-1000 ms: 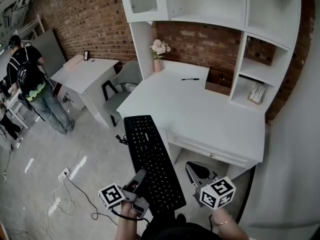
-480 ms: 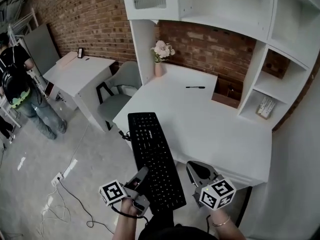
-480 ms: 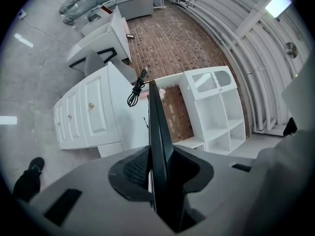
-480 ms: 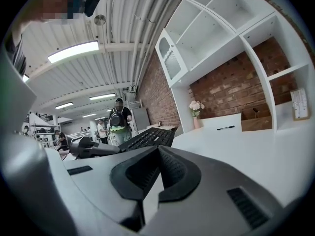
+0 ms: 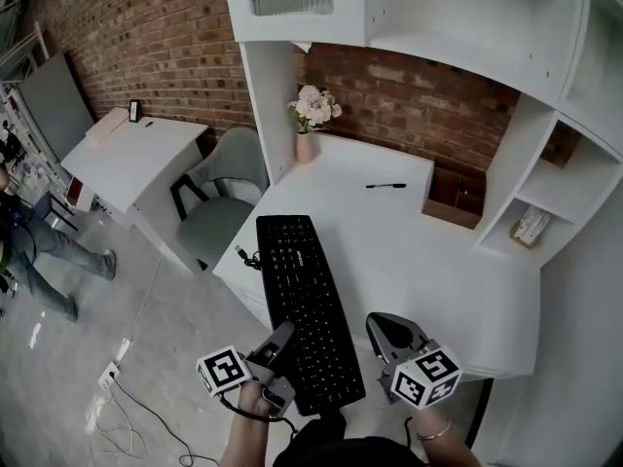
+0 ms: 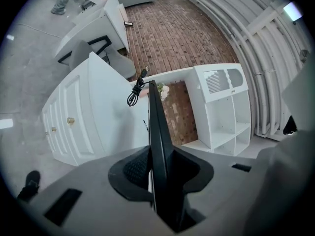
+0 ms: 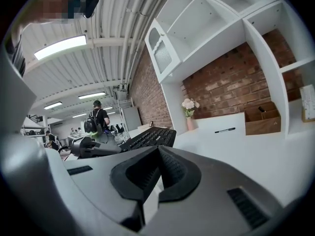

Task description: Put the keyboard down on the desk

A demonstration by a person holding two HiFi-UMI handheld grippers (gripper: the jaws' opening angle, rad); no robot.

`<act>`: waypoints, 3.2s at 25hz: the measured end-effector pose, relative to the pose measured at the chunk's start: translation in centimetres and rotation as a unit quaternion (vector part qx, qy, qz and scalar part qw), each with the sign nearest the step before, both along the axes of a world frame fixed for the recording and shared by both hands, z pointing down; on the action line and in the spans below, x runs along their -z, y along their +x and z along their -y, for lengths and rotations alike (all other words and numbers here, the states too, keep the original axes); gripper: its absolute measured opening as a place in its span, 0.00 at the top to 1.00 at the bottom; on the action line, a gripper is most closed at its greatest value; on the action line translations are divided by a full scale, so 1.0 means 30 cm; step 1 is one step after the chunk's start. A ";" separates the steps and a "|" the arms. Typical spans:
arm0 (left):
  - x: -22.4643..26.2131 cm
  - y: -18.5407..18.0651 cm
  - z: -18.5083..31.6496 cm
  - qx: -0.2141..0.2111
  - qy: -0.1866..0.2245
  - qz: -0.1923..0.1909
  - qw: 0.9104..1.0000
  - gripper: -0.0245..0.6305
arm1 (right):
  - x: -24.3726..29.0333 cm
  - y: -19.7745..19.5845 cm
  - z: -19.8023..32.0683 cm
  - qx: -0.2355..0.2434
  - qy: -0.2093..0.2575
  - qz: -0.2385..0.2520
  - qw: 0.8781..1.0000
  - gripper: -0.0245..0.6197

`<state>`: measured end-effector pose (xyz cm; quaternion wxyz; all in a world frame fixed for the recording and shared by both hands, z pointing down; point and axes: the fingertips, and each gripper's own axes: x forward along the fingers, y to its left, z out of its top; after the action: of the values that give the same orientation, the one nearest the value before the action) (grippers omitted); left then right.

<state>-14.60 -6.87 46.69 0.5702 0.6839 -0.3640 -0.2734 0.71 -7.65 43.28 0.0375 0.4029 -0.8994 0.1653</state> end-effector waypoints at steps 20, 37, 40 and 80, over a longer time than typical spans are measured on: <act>-0.160 0.064 0.493 -0.070 -0.047 0.038 0.996 0.79 | -0.022 0.020 0.447 -0.039 -0.011 -0.005 0.999 0.95; -0.320 0.160 0.745 -0.097 -0.069 0.054 0.991 0.79 | -0.170 0.040 0.705 -0.024 -0.061 -0.006 0.998 0.95; -0.340 0.169 0.768 -0.101 -0.066 0.057 0.991 0.79 | -0.183 0.048 0.724 -0.025 -0.067 -0.008 0.997 0.95; -0.433 0.171 0.854 -0.066 -0.125 0.256 0.956 0.72 | -0.259 0.010 0.762 0.013 -0.091 -0.013 0.996 0.95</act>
<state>-9.48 -32.48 59.67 0.5558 0.6768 -0.4827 -0.0031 1.01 -30.50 51.05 0.0878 0.3878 -0.8853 0.2411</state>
